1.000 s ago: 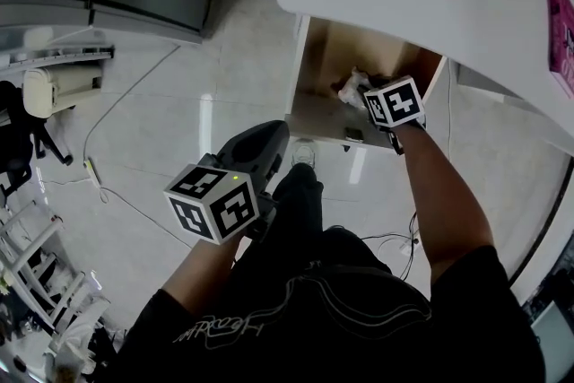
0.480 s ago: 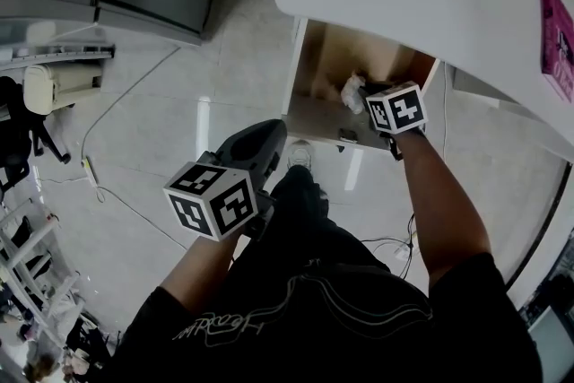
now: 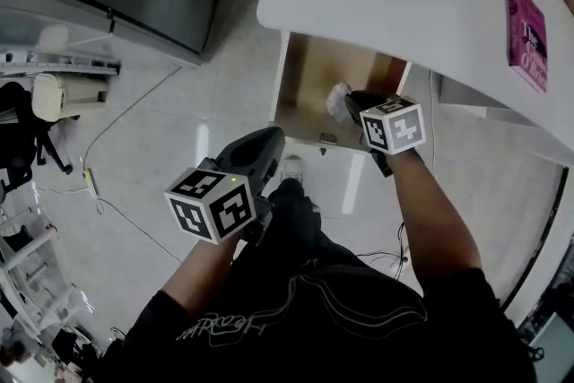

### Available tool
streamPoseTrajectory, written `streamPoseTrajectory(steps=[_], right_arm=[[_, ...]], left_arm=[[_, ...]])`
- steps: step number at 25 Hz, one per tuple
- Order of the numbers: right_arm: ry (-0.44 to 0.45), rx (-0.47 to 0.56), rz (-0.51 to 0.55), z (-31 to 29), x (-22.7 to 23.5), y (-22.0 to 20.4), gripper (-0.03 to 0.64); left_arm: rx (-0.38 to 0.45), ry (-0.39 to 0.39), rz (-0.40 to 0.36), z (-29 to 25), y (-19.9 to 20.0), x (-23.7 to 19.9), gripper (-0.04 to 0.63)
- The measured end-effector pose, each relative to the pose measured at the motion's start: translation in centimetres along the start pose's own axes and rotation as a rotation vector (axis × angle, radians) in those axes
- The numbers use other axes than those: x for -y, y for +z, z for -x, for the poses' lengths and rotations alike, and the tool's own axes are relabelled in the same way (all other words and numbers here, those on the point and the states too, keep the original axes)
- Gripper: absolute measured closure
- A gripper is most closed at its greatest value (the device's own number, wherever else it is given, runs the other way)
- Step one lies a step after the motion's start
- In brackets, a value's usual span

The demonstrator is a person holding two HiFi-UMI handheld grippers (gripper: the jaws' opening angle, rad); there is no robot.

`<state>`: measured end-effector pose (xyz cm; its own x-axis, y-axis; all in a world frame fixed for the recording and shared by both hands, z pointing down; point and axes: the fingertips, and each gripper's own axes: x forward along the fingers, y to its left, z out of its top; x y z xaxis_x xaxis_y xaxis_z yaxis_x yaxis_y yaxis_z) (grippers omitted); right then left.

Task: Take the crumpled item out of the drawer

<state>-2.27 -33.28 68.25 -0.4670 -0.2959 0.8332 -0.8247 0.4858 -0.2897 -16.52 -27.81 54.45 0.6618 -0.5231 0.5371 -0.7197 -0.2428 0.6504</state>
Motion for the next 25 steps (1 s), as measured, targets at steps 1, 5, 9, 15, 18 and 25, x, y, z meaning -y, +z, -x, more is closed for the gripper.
streamPoseTrajectory(steps=[1,5,9,15,18,25], right_arm=[[0.008,0.024,0.005,1.3,-0.5,0.5,0.555],[0.043,0.138,0.003,7.2,-2.1,2.1,0.555],[0.065,0.240,0.004,13.5,-4.1,2.4,0.556],[0.115,0.374,0.048,23.0,-7.7,1.6,0.555],[0.128,0.448,0.053,27.5,-8.9,1.2,0.555],[0.161,0.598,0.087,37.9,-13.0,-0.4,0.555]], left_arm=[[-0.002,-0.006,-0.003,0.3,-0.2,0.8,0.572],[0.008,-0.014,-0.037,2.0,-0.2,4.5,0.572],[0.027,-0.029,-0.078,4.2,-0.2,8.7,0.572],[0.051,-0.065,-0.142,7.2,-0.9,15.7,0.572],[0.049,-0.102,-0.168,8.5,-1.4,19.5,0.572],[0.143,-0.178,-0.265,13.4,-1.0,27.8,0.572]])
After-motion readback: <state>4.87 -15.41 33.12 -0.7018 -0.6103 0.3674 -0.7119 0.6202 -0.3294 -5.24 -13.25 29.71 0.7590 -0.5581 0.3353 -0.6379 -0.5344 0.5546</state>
